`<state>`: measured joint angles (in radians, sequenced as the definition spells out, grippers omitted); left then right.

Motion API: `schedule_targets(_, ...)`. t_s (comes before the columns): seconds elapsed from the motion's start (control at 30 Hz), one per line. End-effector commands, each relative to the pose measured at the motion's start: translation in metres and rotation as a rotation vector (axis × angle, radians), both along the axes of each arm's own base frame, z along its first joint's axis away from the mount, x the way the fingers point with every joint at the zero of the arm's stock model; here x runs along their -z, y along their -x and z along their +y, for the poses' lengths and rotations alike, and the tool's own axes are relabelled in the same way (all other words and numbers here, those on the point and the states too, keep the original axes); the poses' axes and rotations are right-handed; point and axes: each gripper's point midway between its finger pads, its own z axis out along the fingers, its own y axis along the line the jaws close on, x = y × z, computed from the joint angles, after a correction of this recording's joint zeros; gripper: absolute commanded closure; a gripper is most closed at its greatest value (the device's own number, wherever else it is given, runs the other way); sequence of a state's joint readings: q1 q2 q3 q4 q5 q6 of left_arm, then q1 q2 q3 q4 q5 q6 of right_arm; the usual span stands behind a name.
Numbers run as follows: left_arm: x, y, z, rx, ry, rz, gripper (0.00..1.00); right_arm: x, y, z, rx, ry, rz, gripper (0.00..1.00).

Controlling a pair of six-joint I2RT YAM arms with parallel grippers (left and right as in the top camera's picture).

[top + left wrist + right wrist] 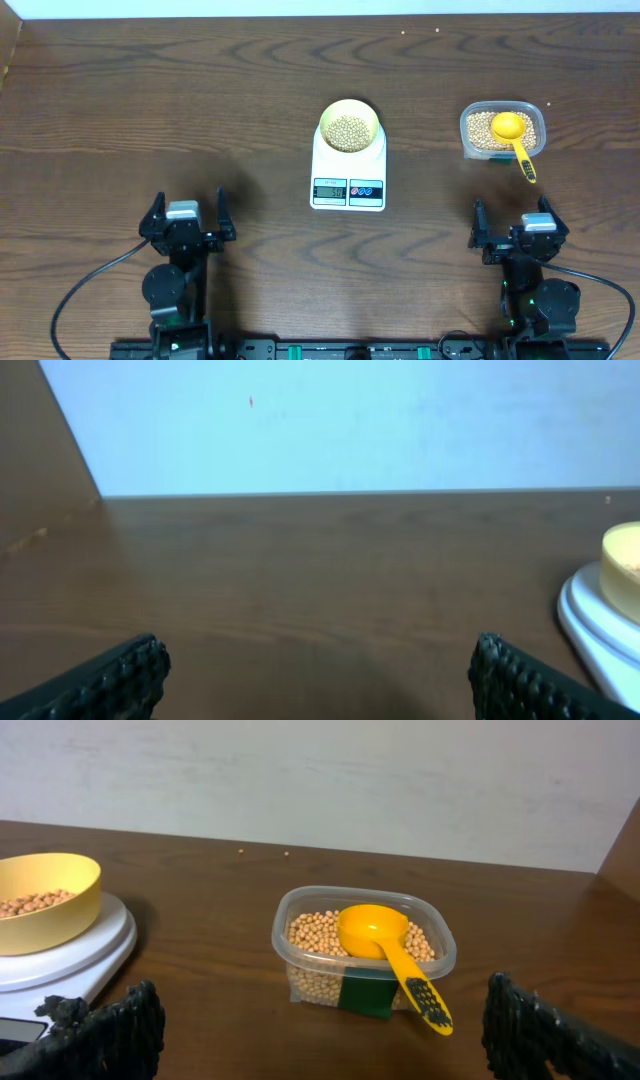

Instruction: Scoop item into bowl and weigh 50g on scale

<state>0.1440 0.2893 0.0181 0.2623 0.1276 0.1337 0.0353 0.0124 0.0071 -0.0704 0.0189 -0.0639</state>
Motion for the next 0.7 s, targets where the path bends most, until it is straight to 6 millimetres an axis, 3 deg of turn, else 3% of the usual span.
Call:
schedule_targets(0.0, 0.002, 0.004, 0.002, -0.015, 0.007, -0.009, 0.02, 0.001, 0.0, 0.001, -0.002, 0.009, 0.001, 0.01)
schedule_targets(0.43, 0.038, 0.019, 0.0, -0.016, 0.028, 0.134, 0.02, 0.001, 0.0, 0.001, -0.002, 0.009, 0.001, 0.01)
schedule_targets(0.67, 0.019, 0.02, 0.001, -0.023, 0.014, 0.049, 0.02, 0.001, 0.0, 0.001, -0.002, 0.009, 0.001, 0.01)
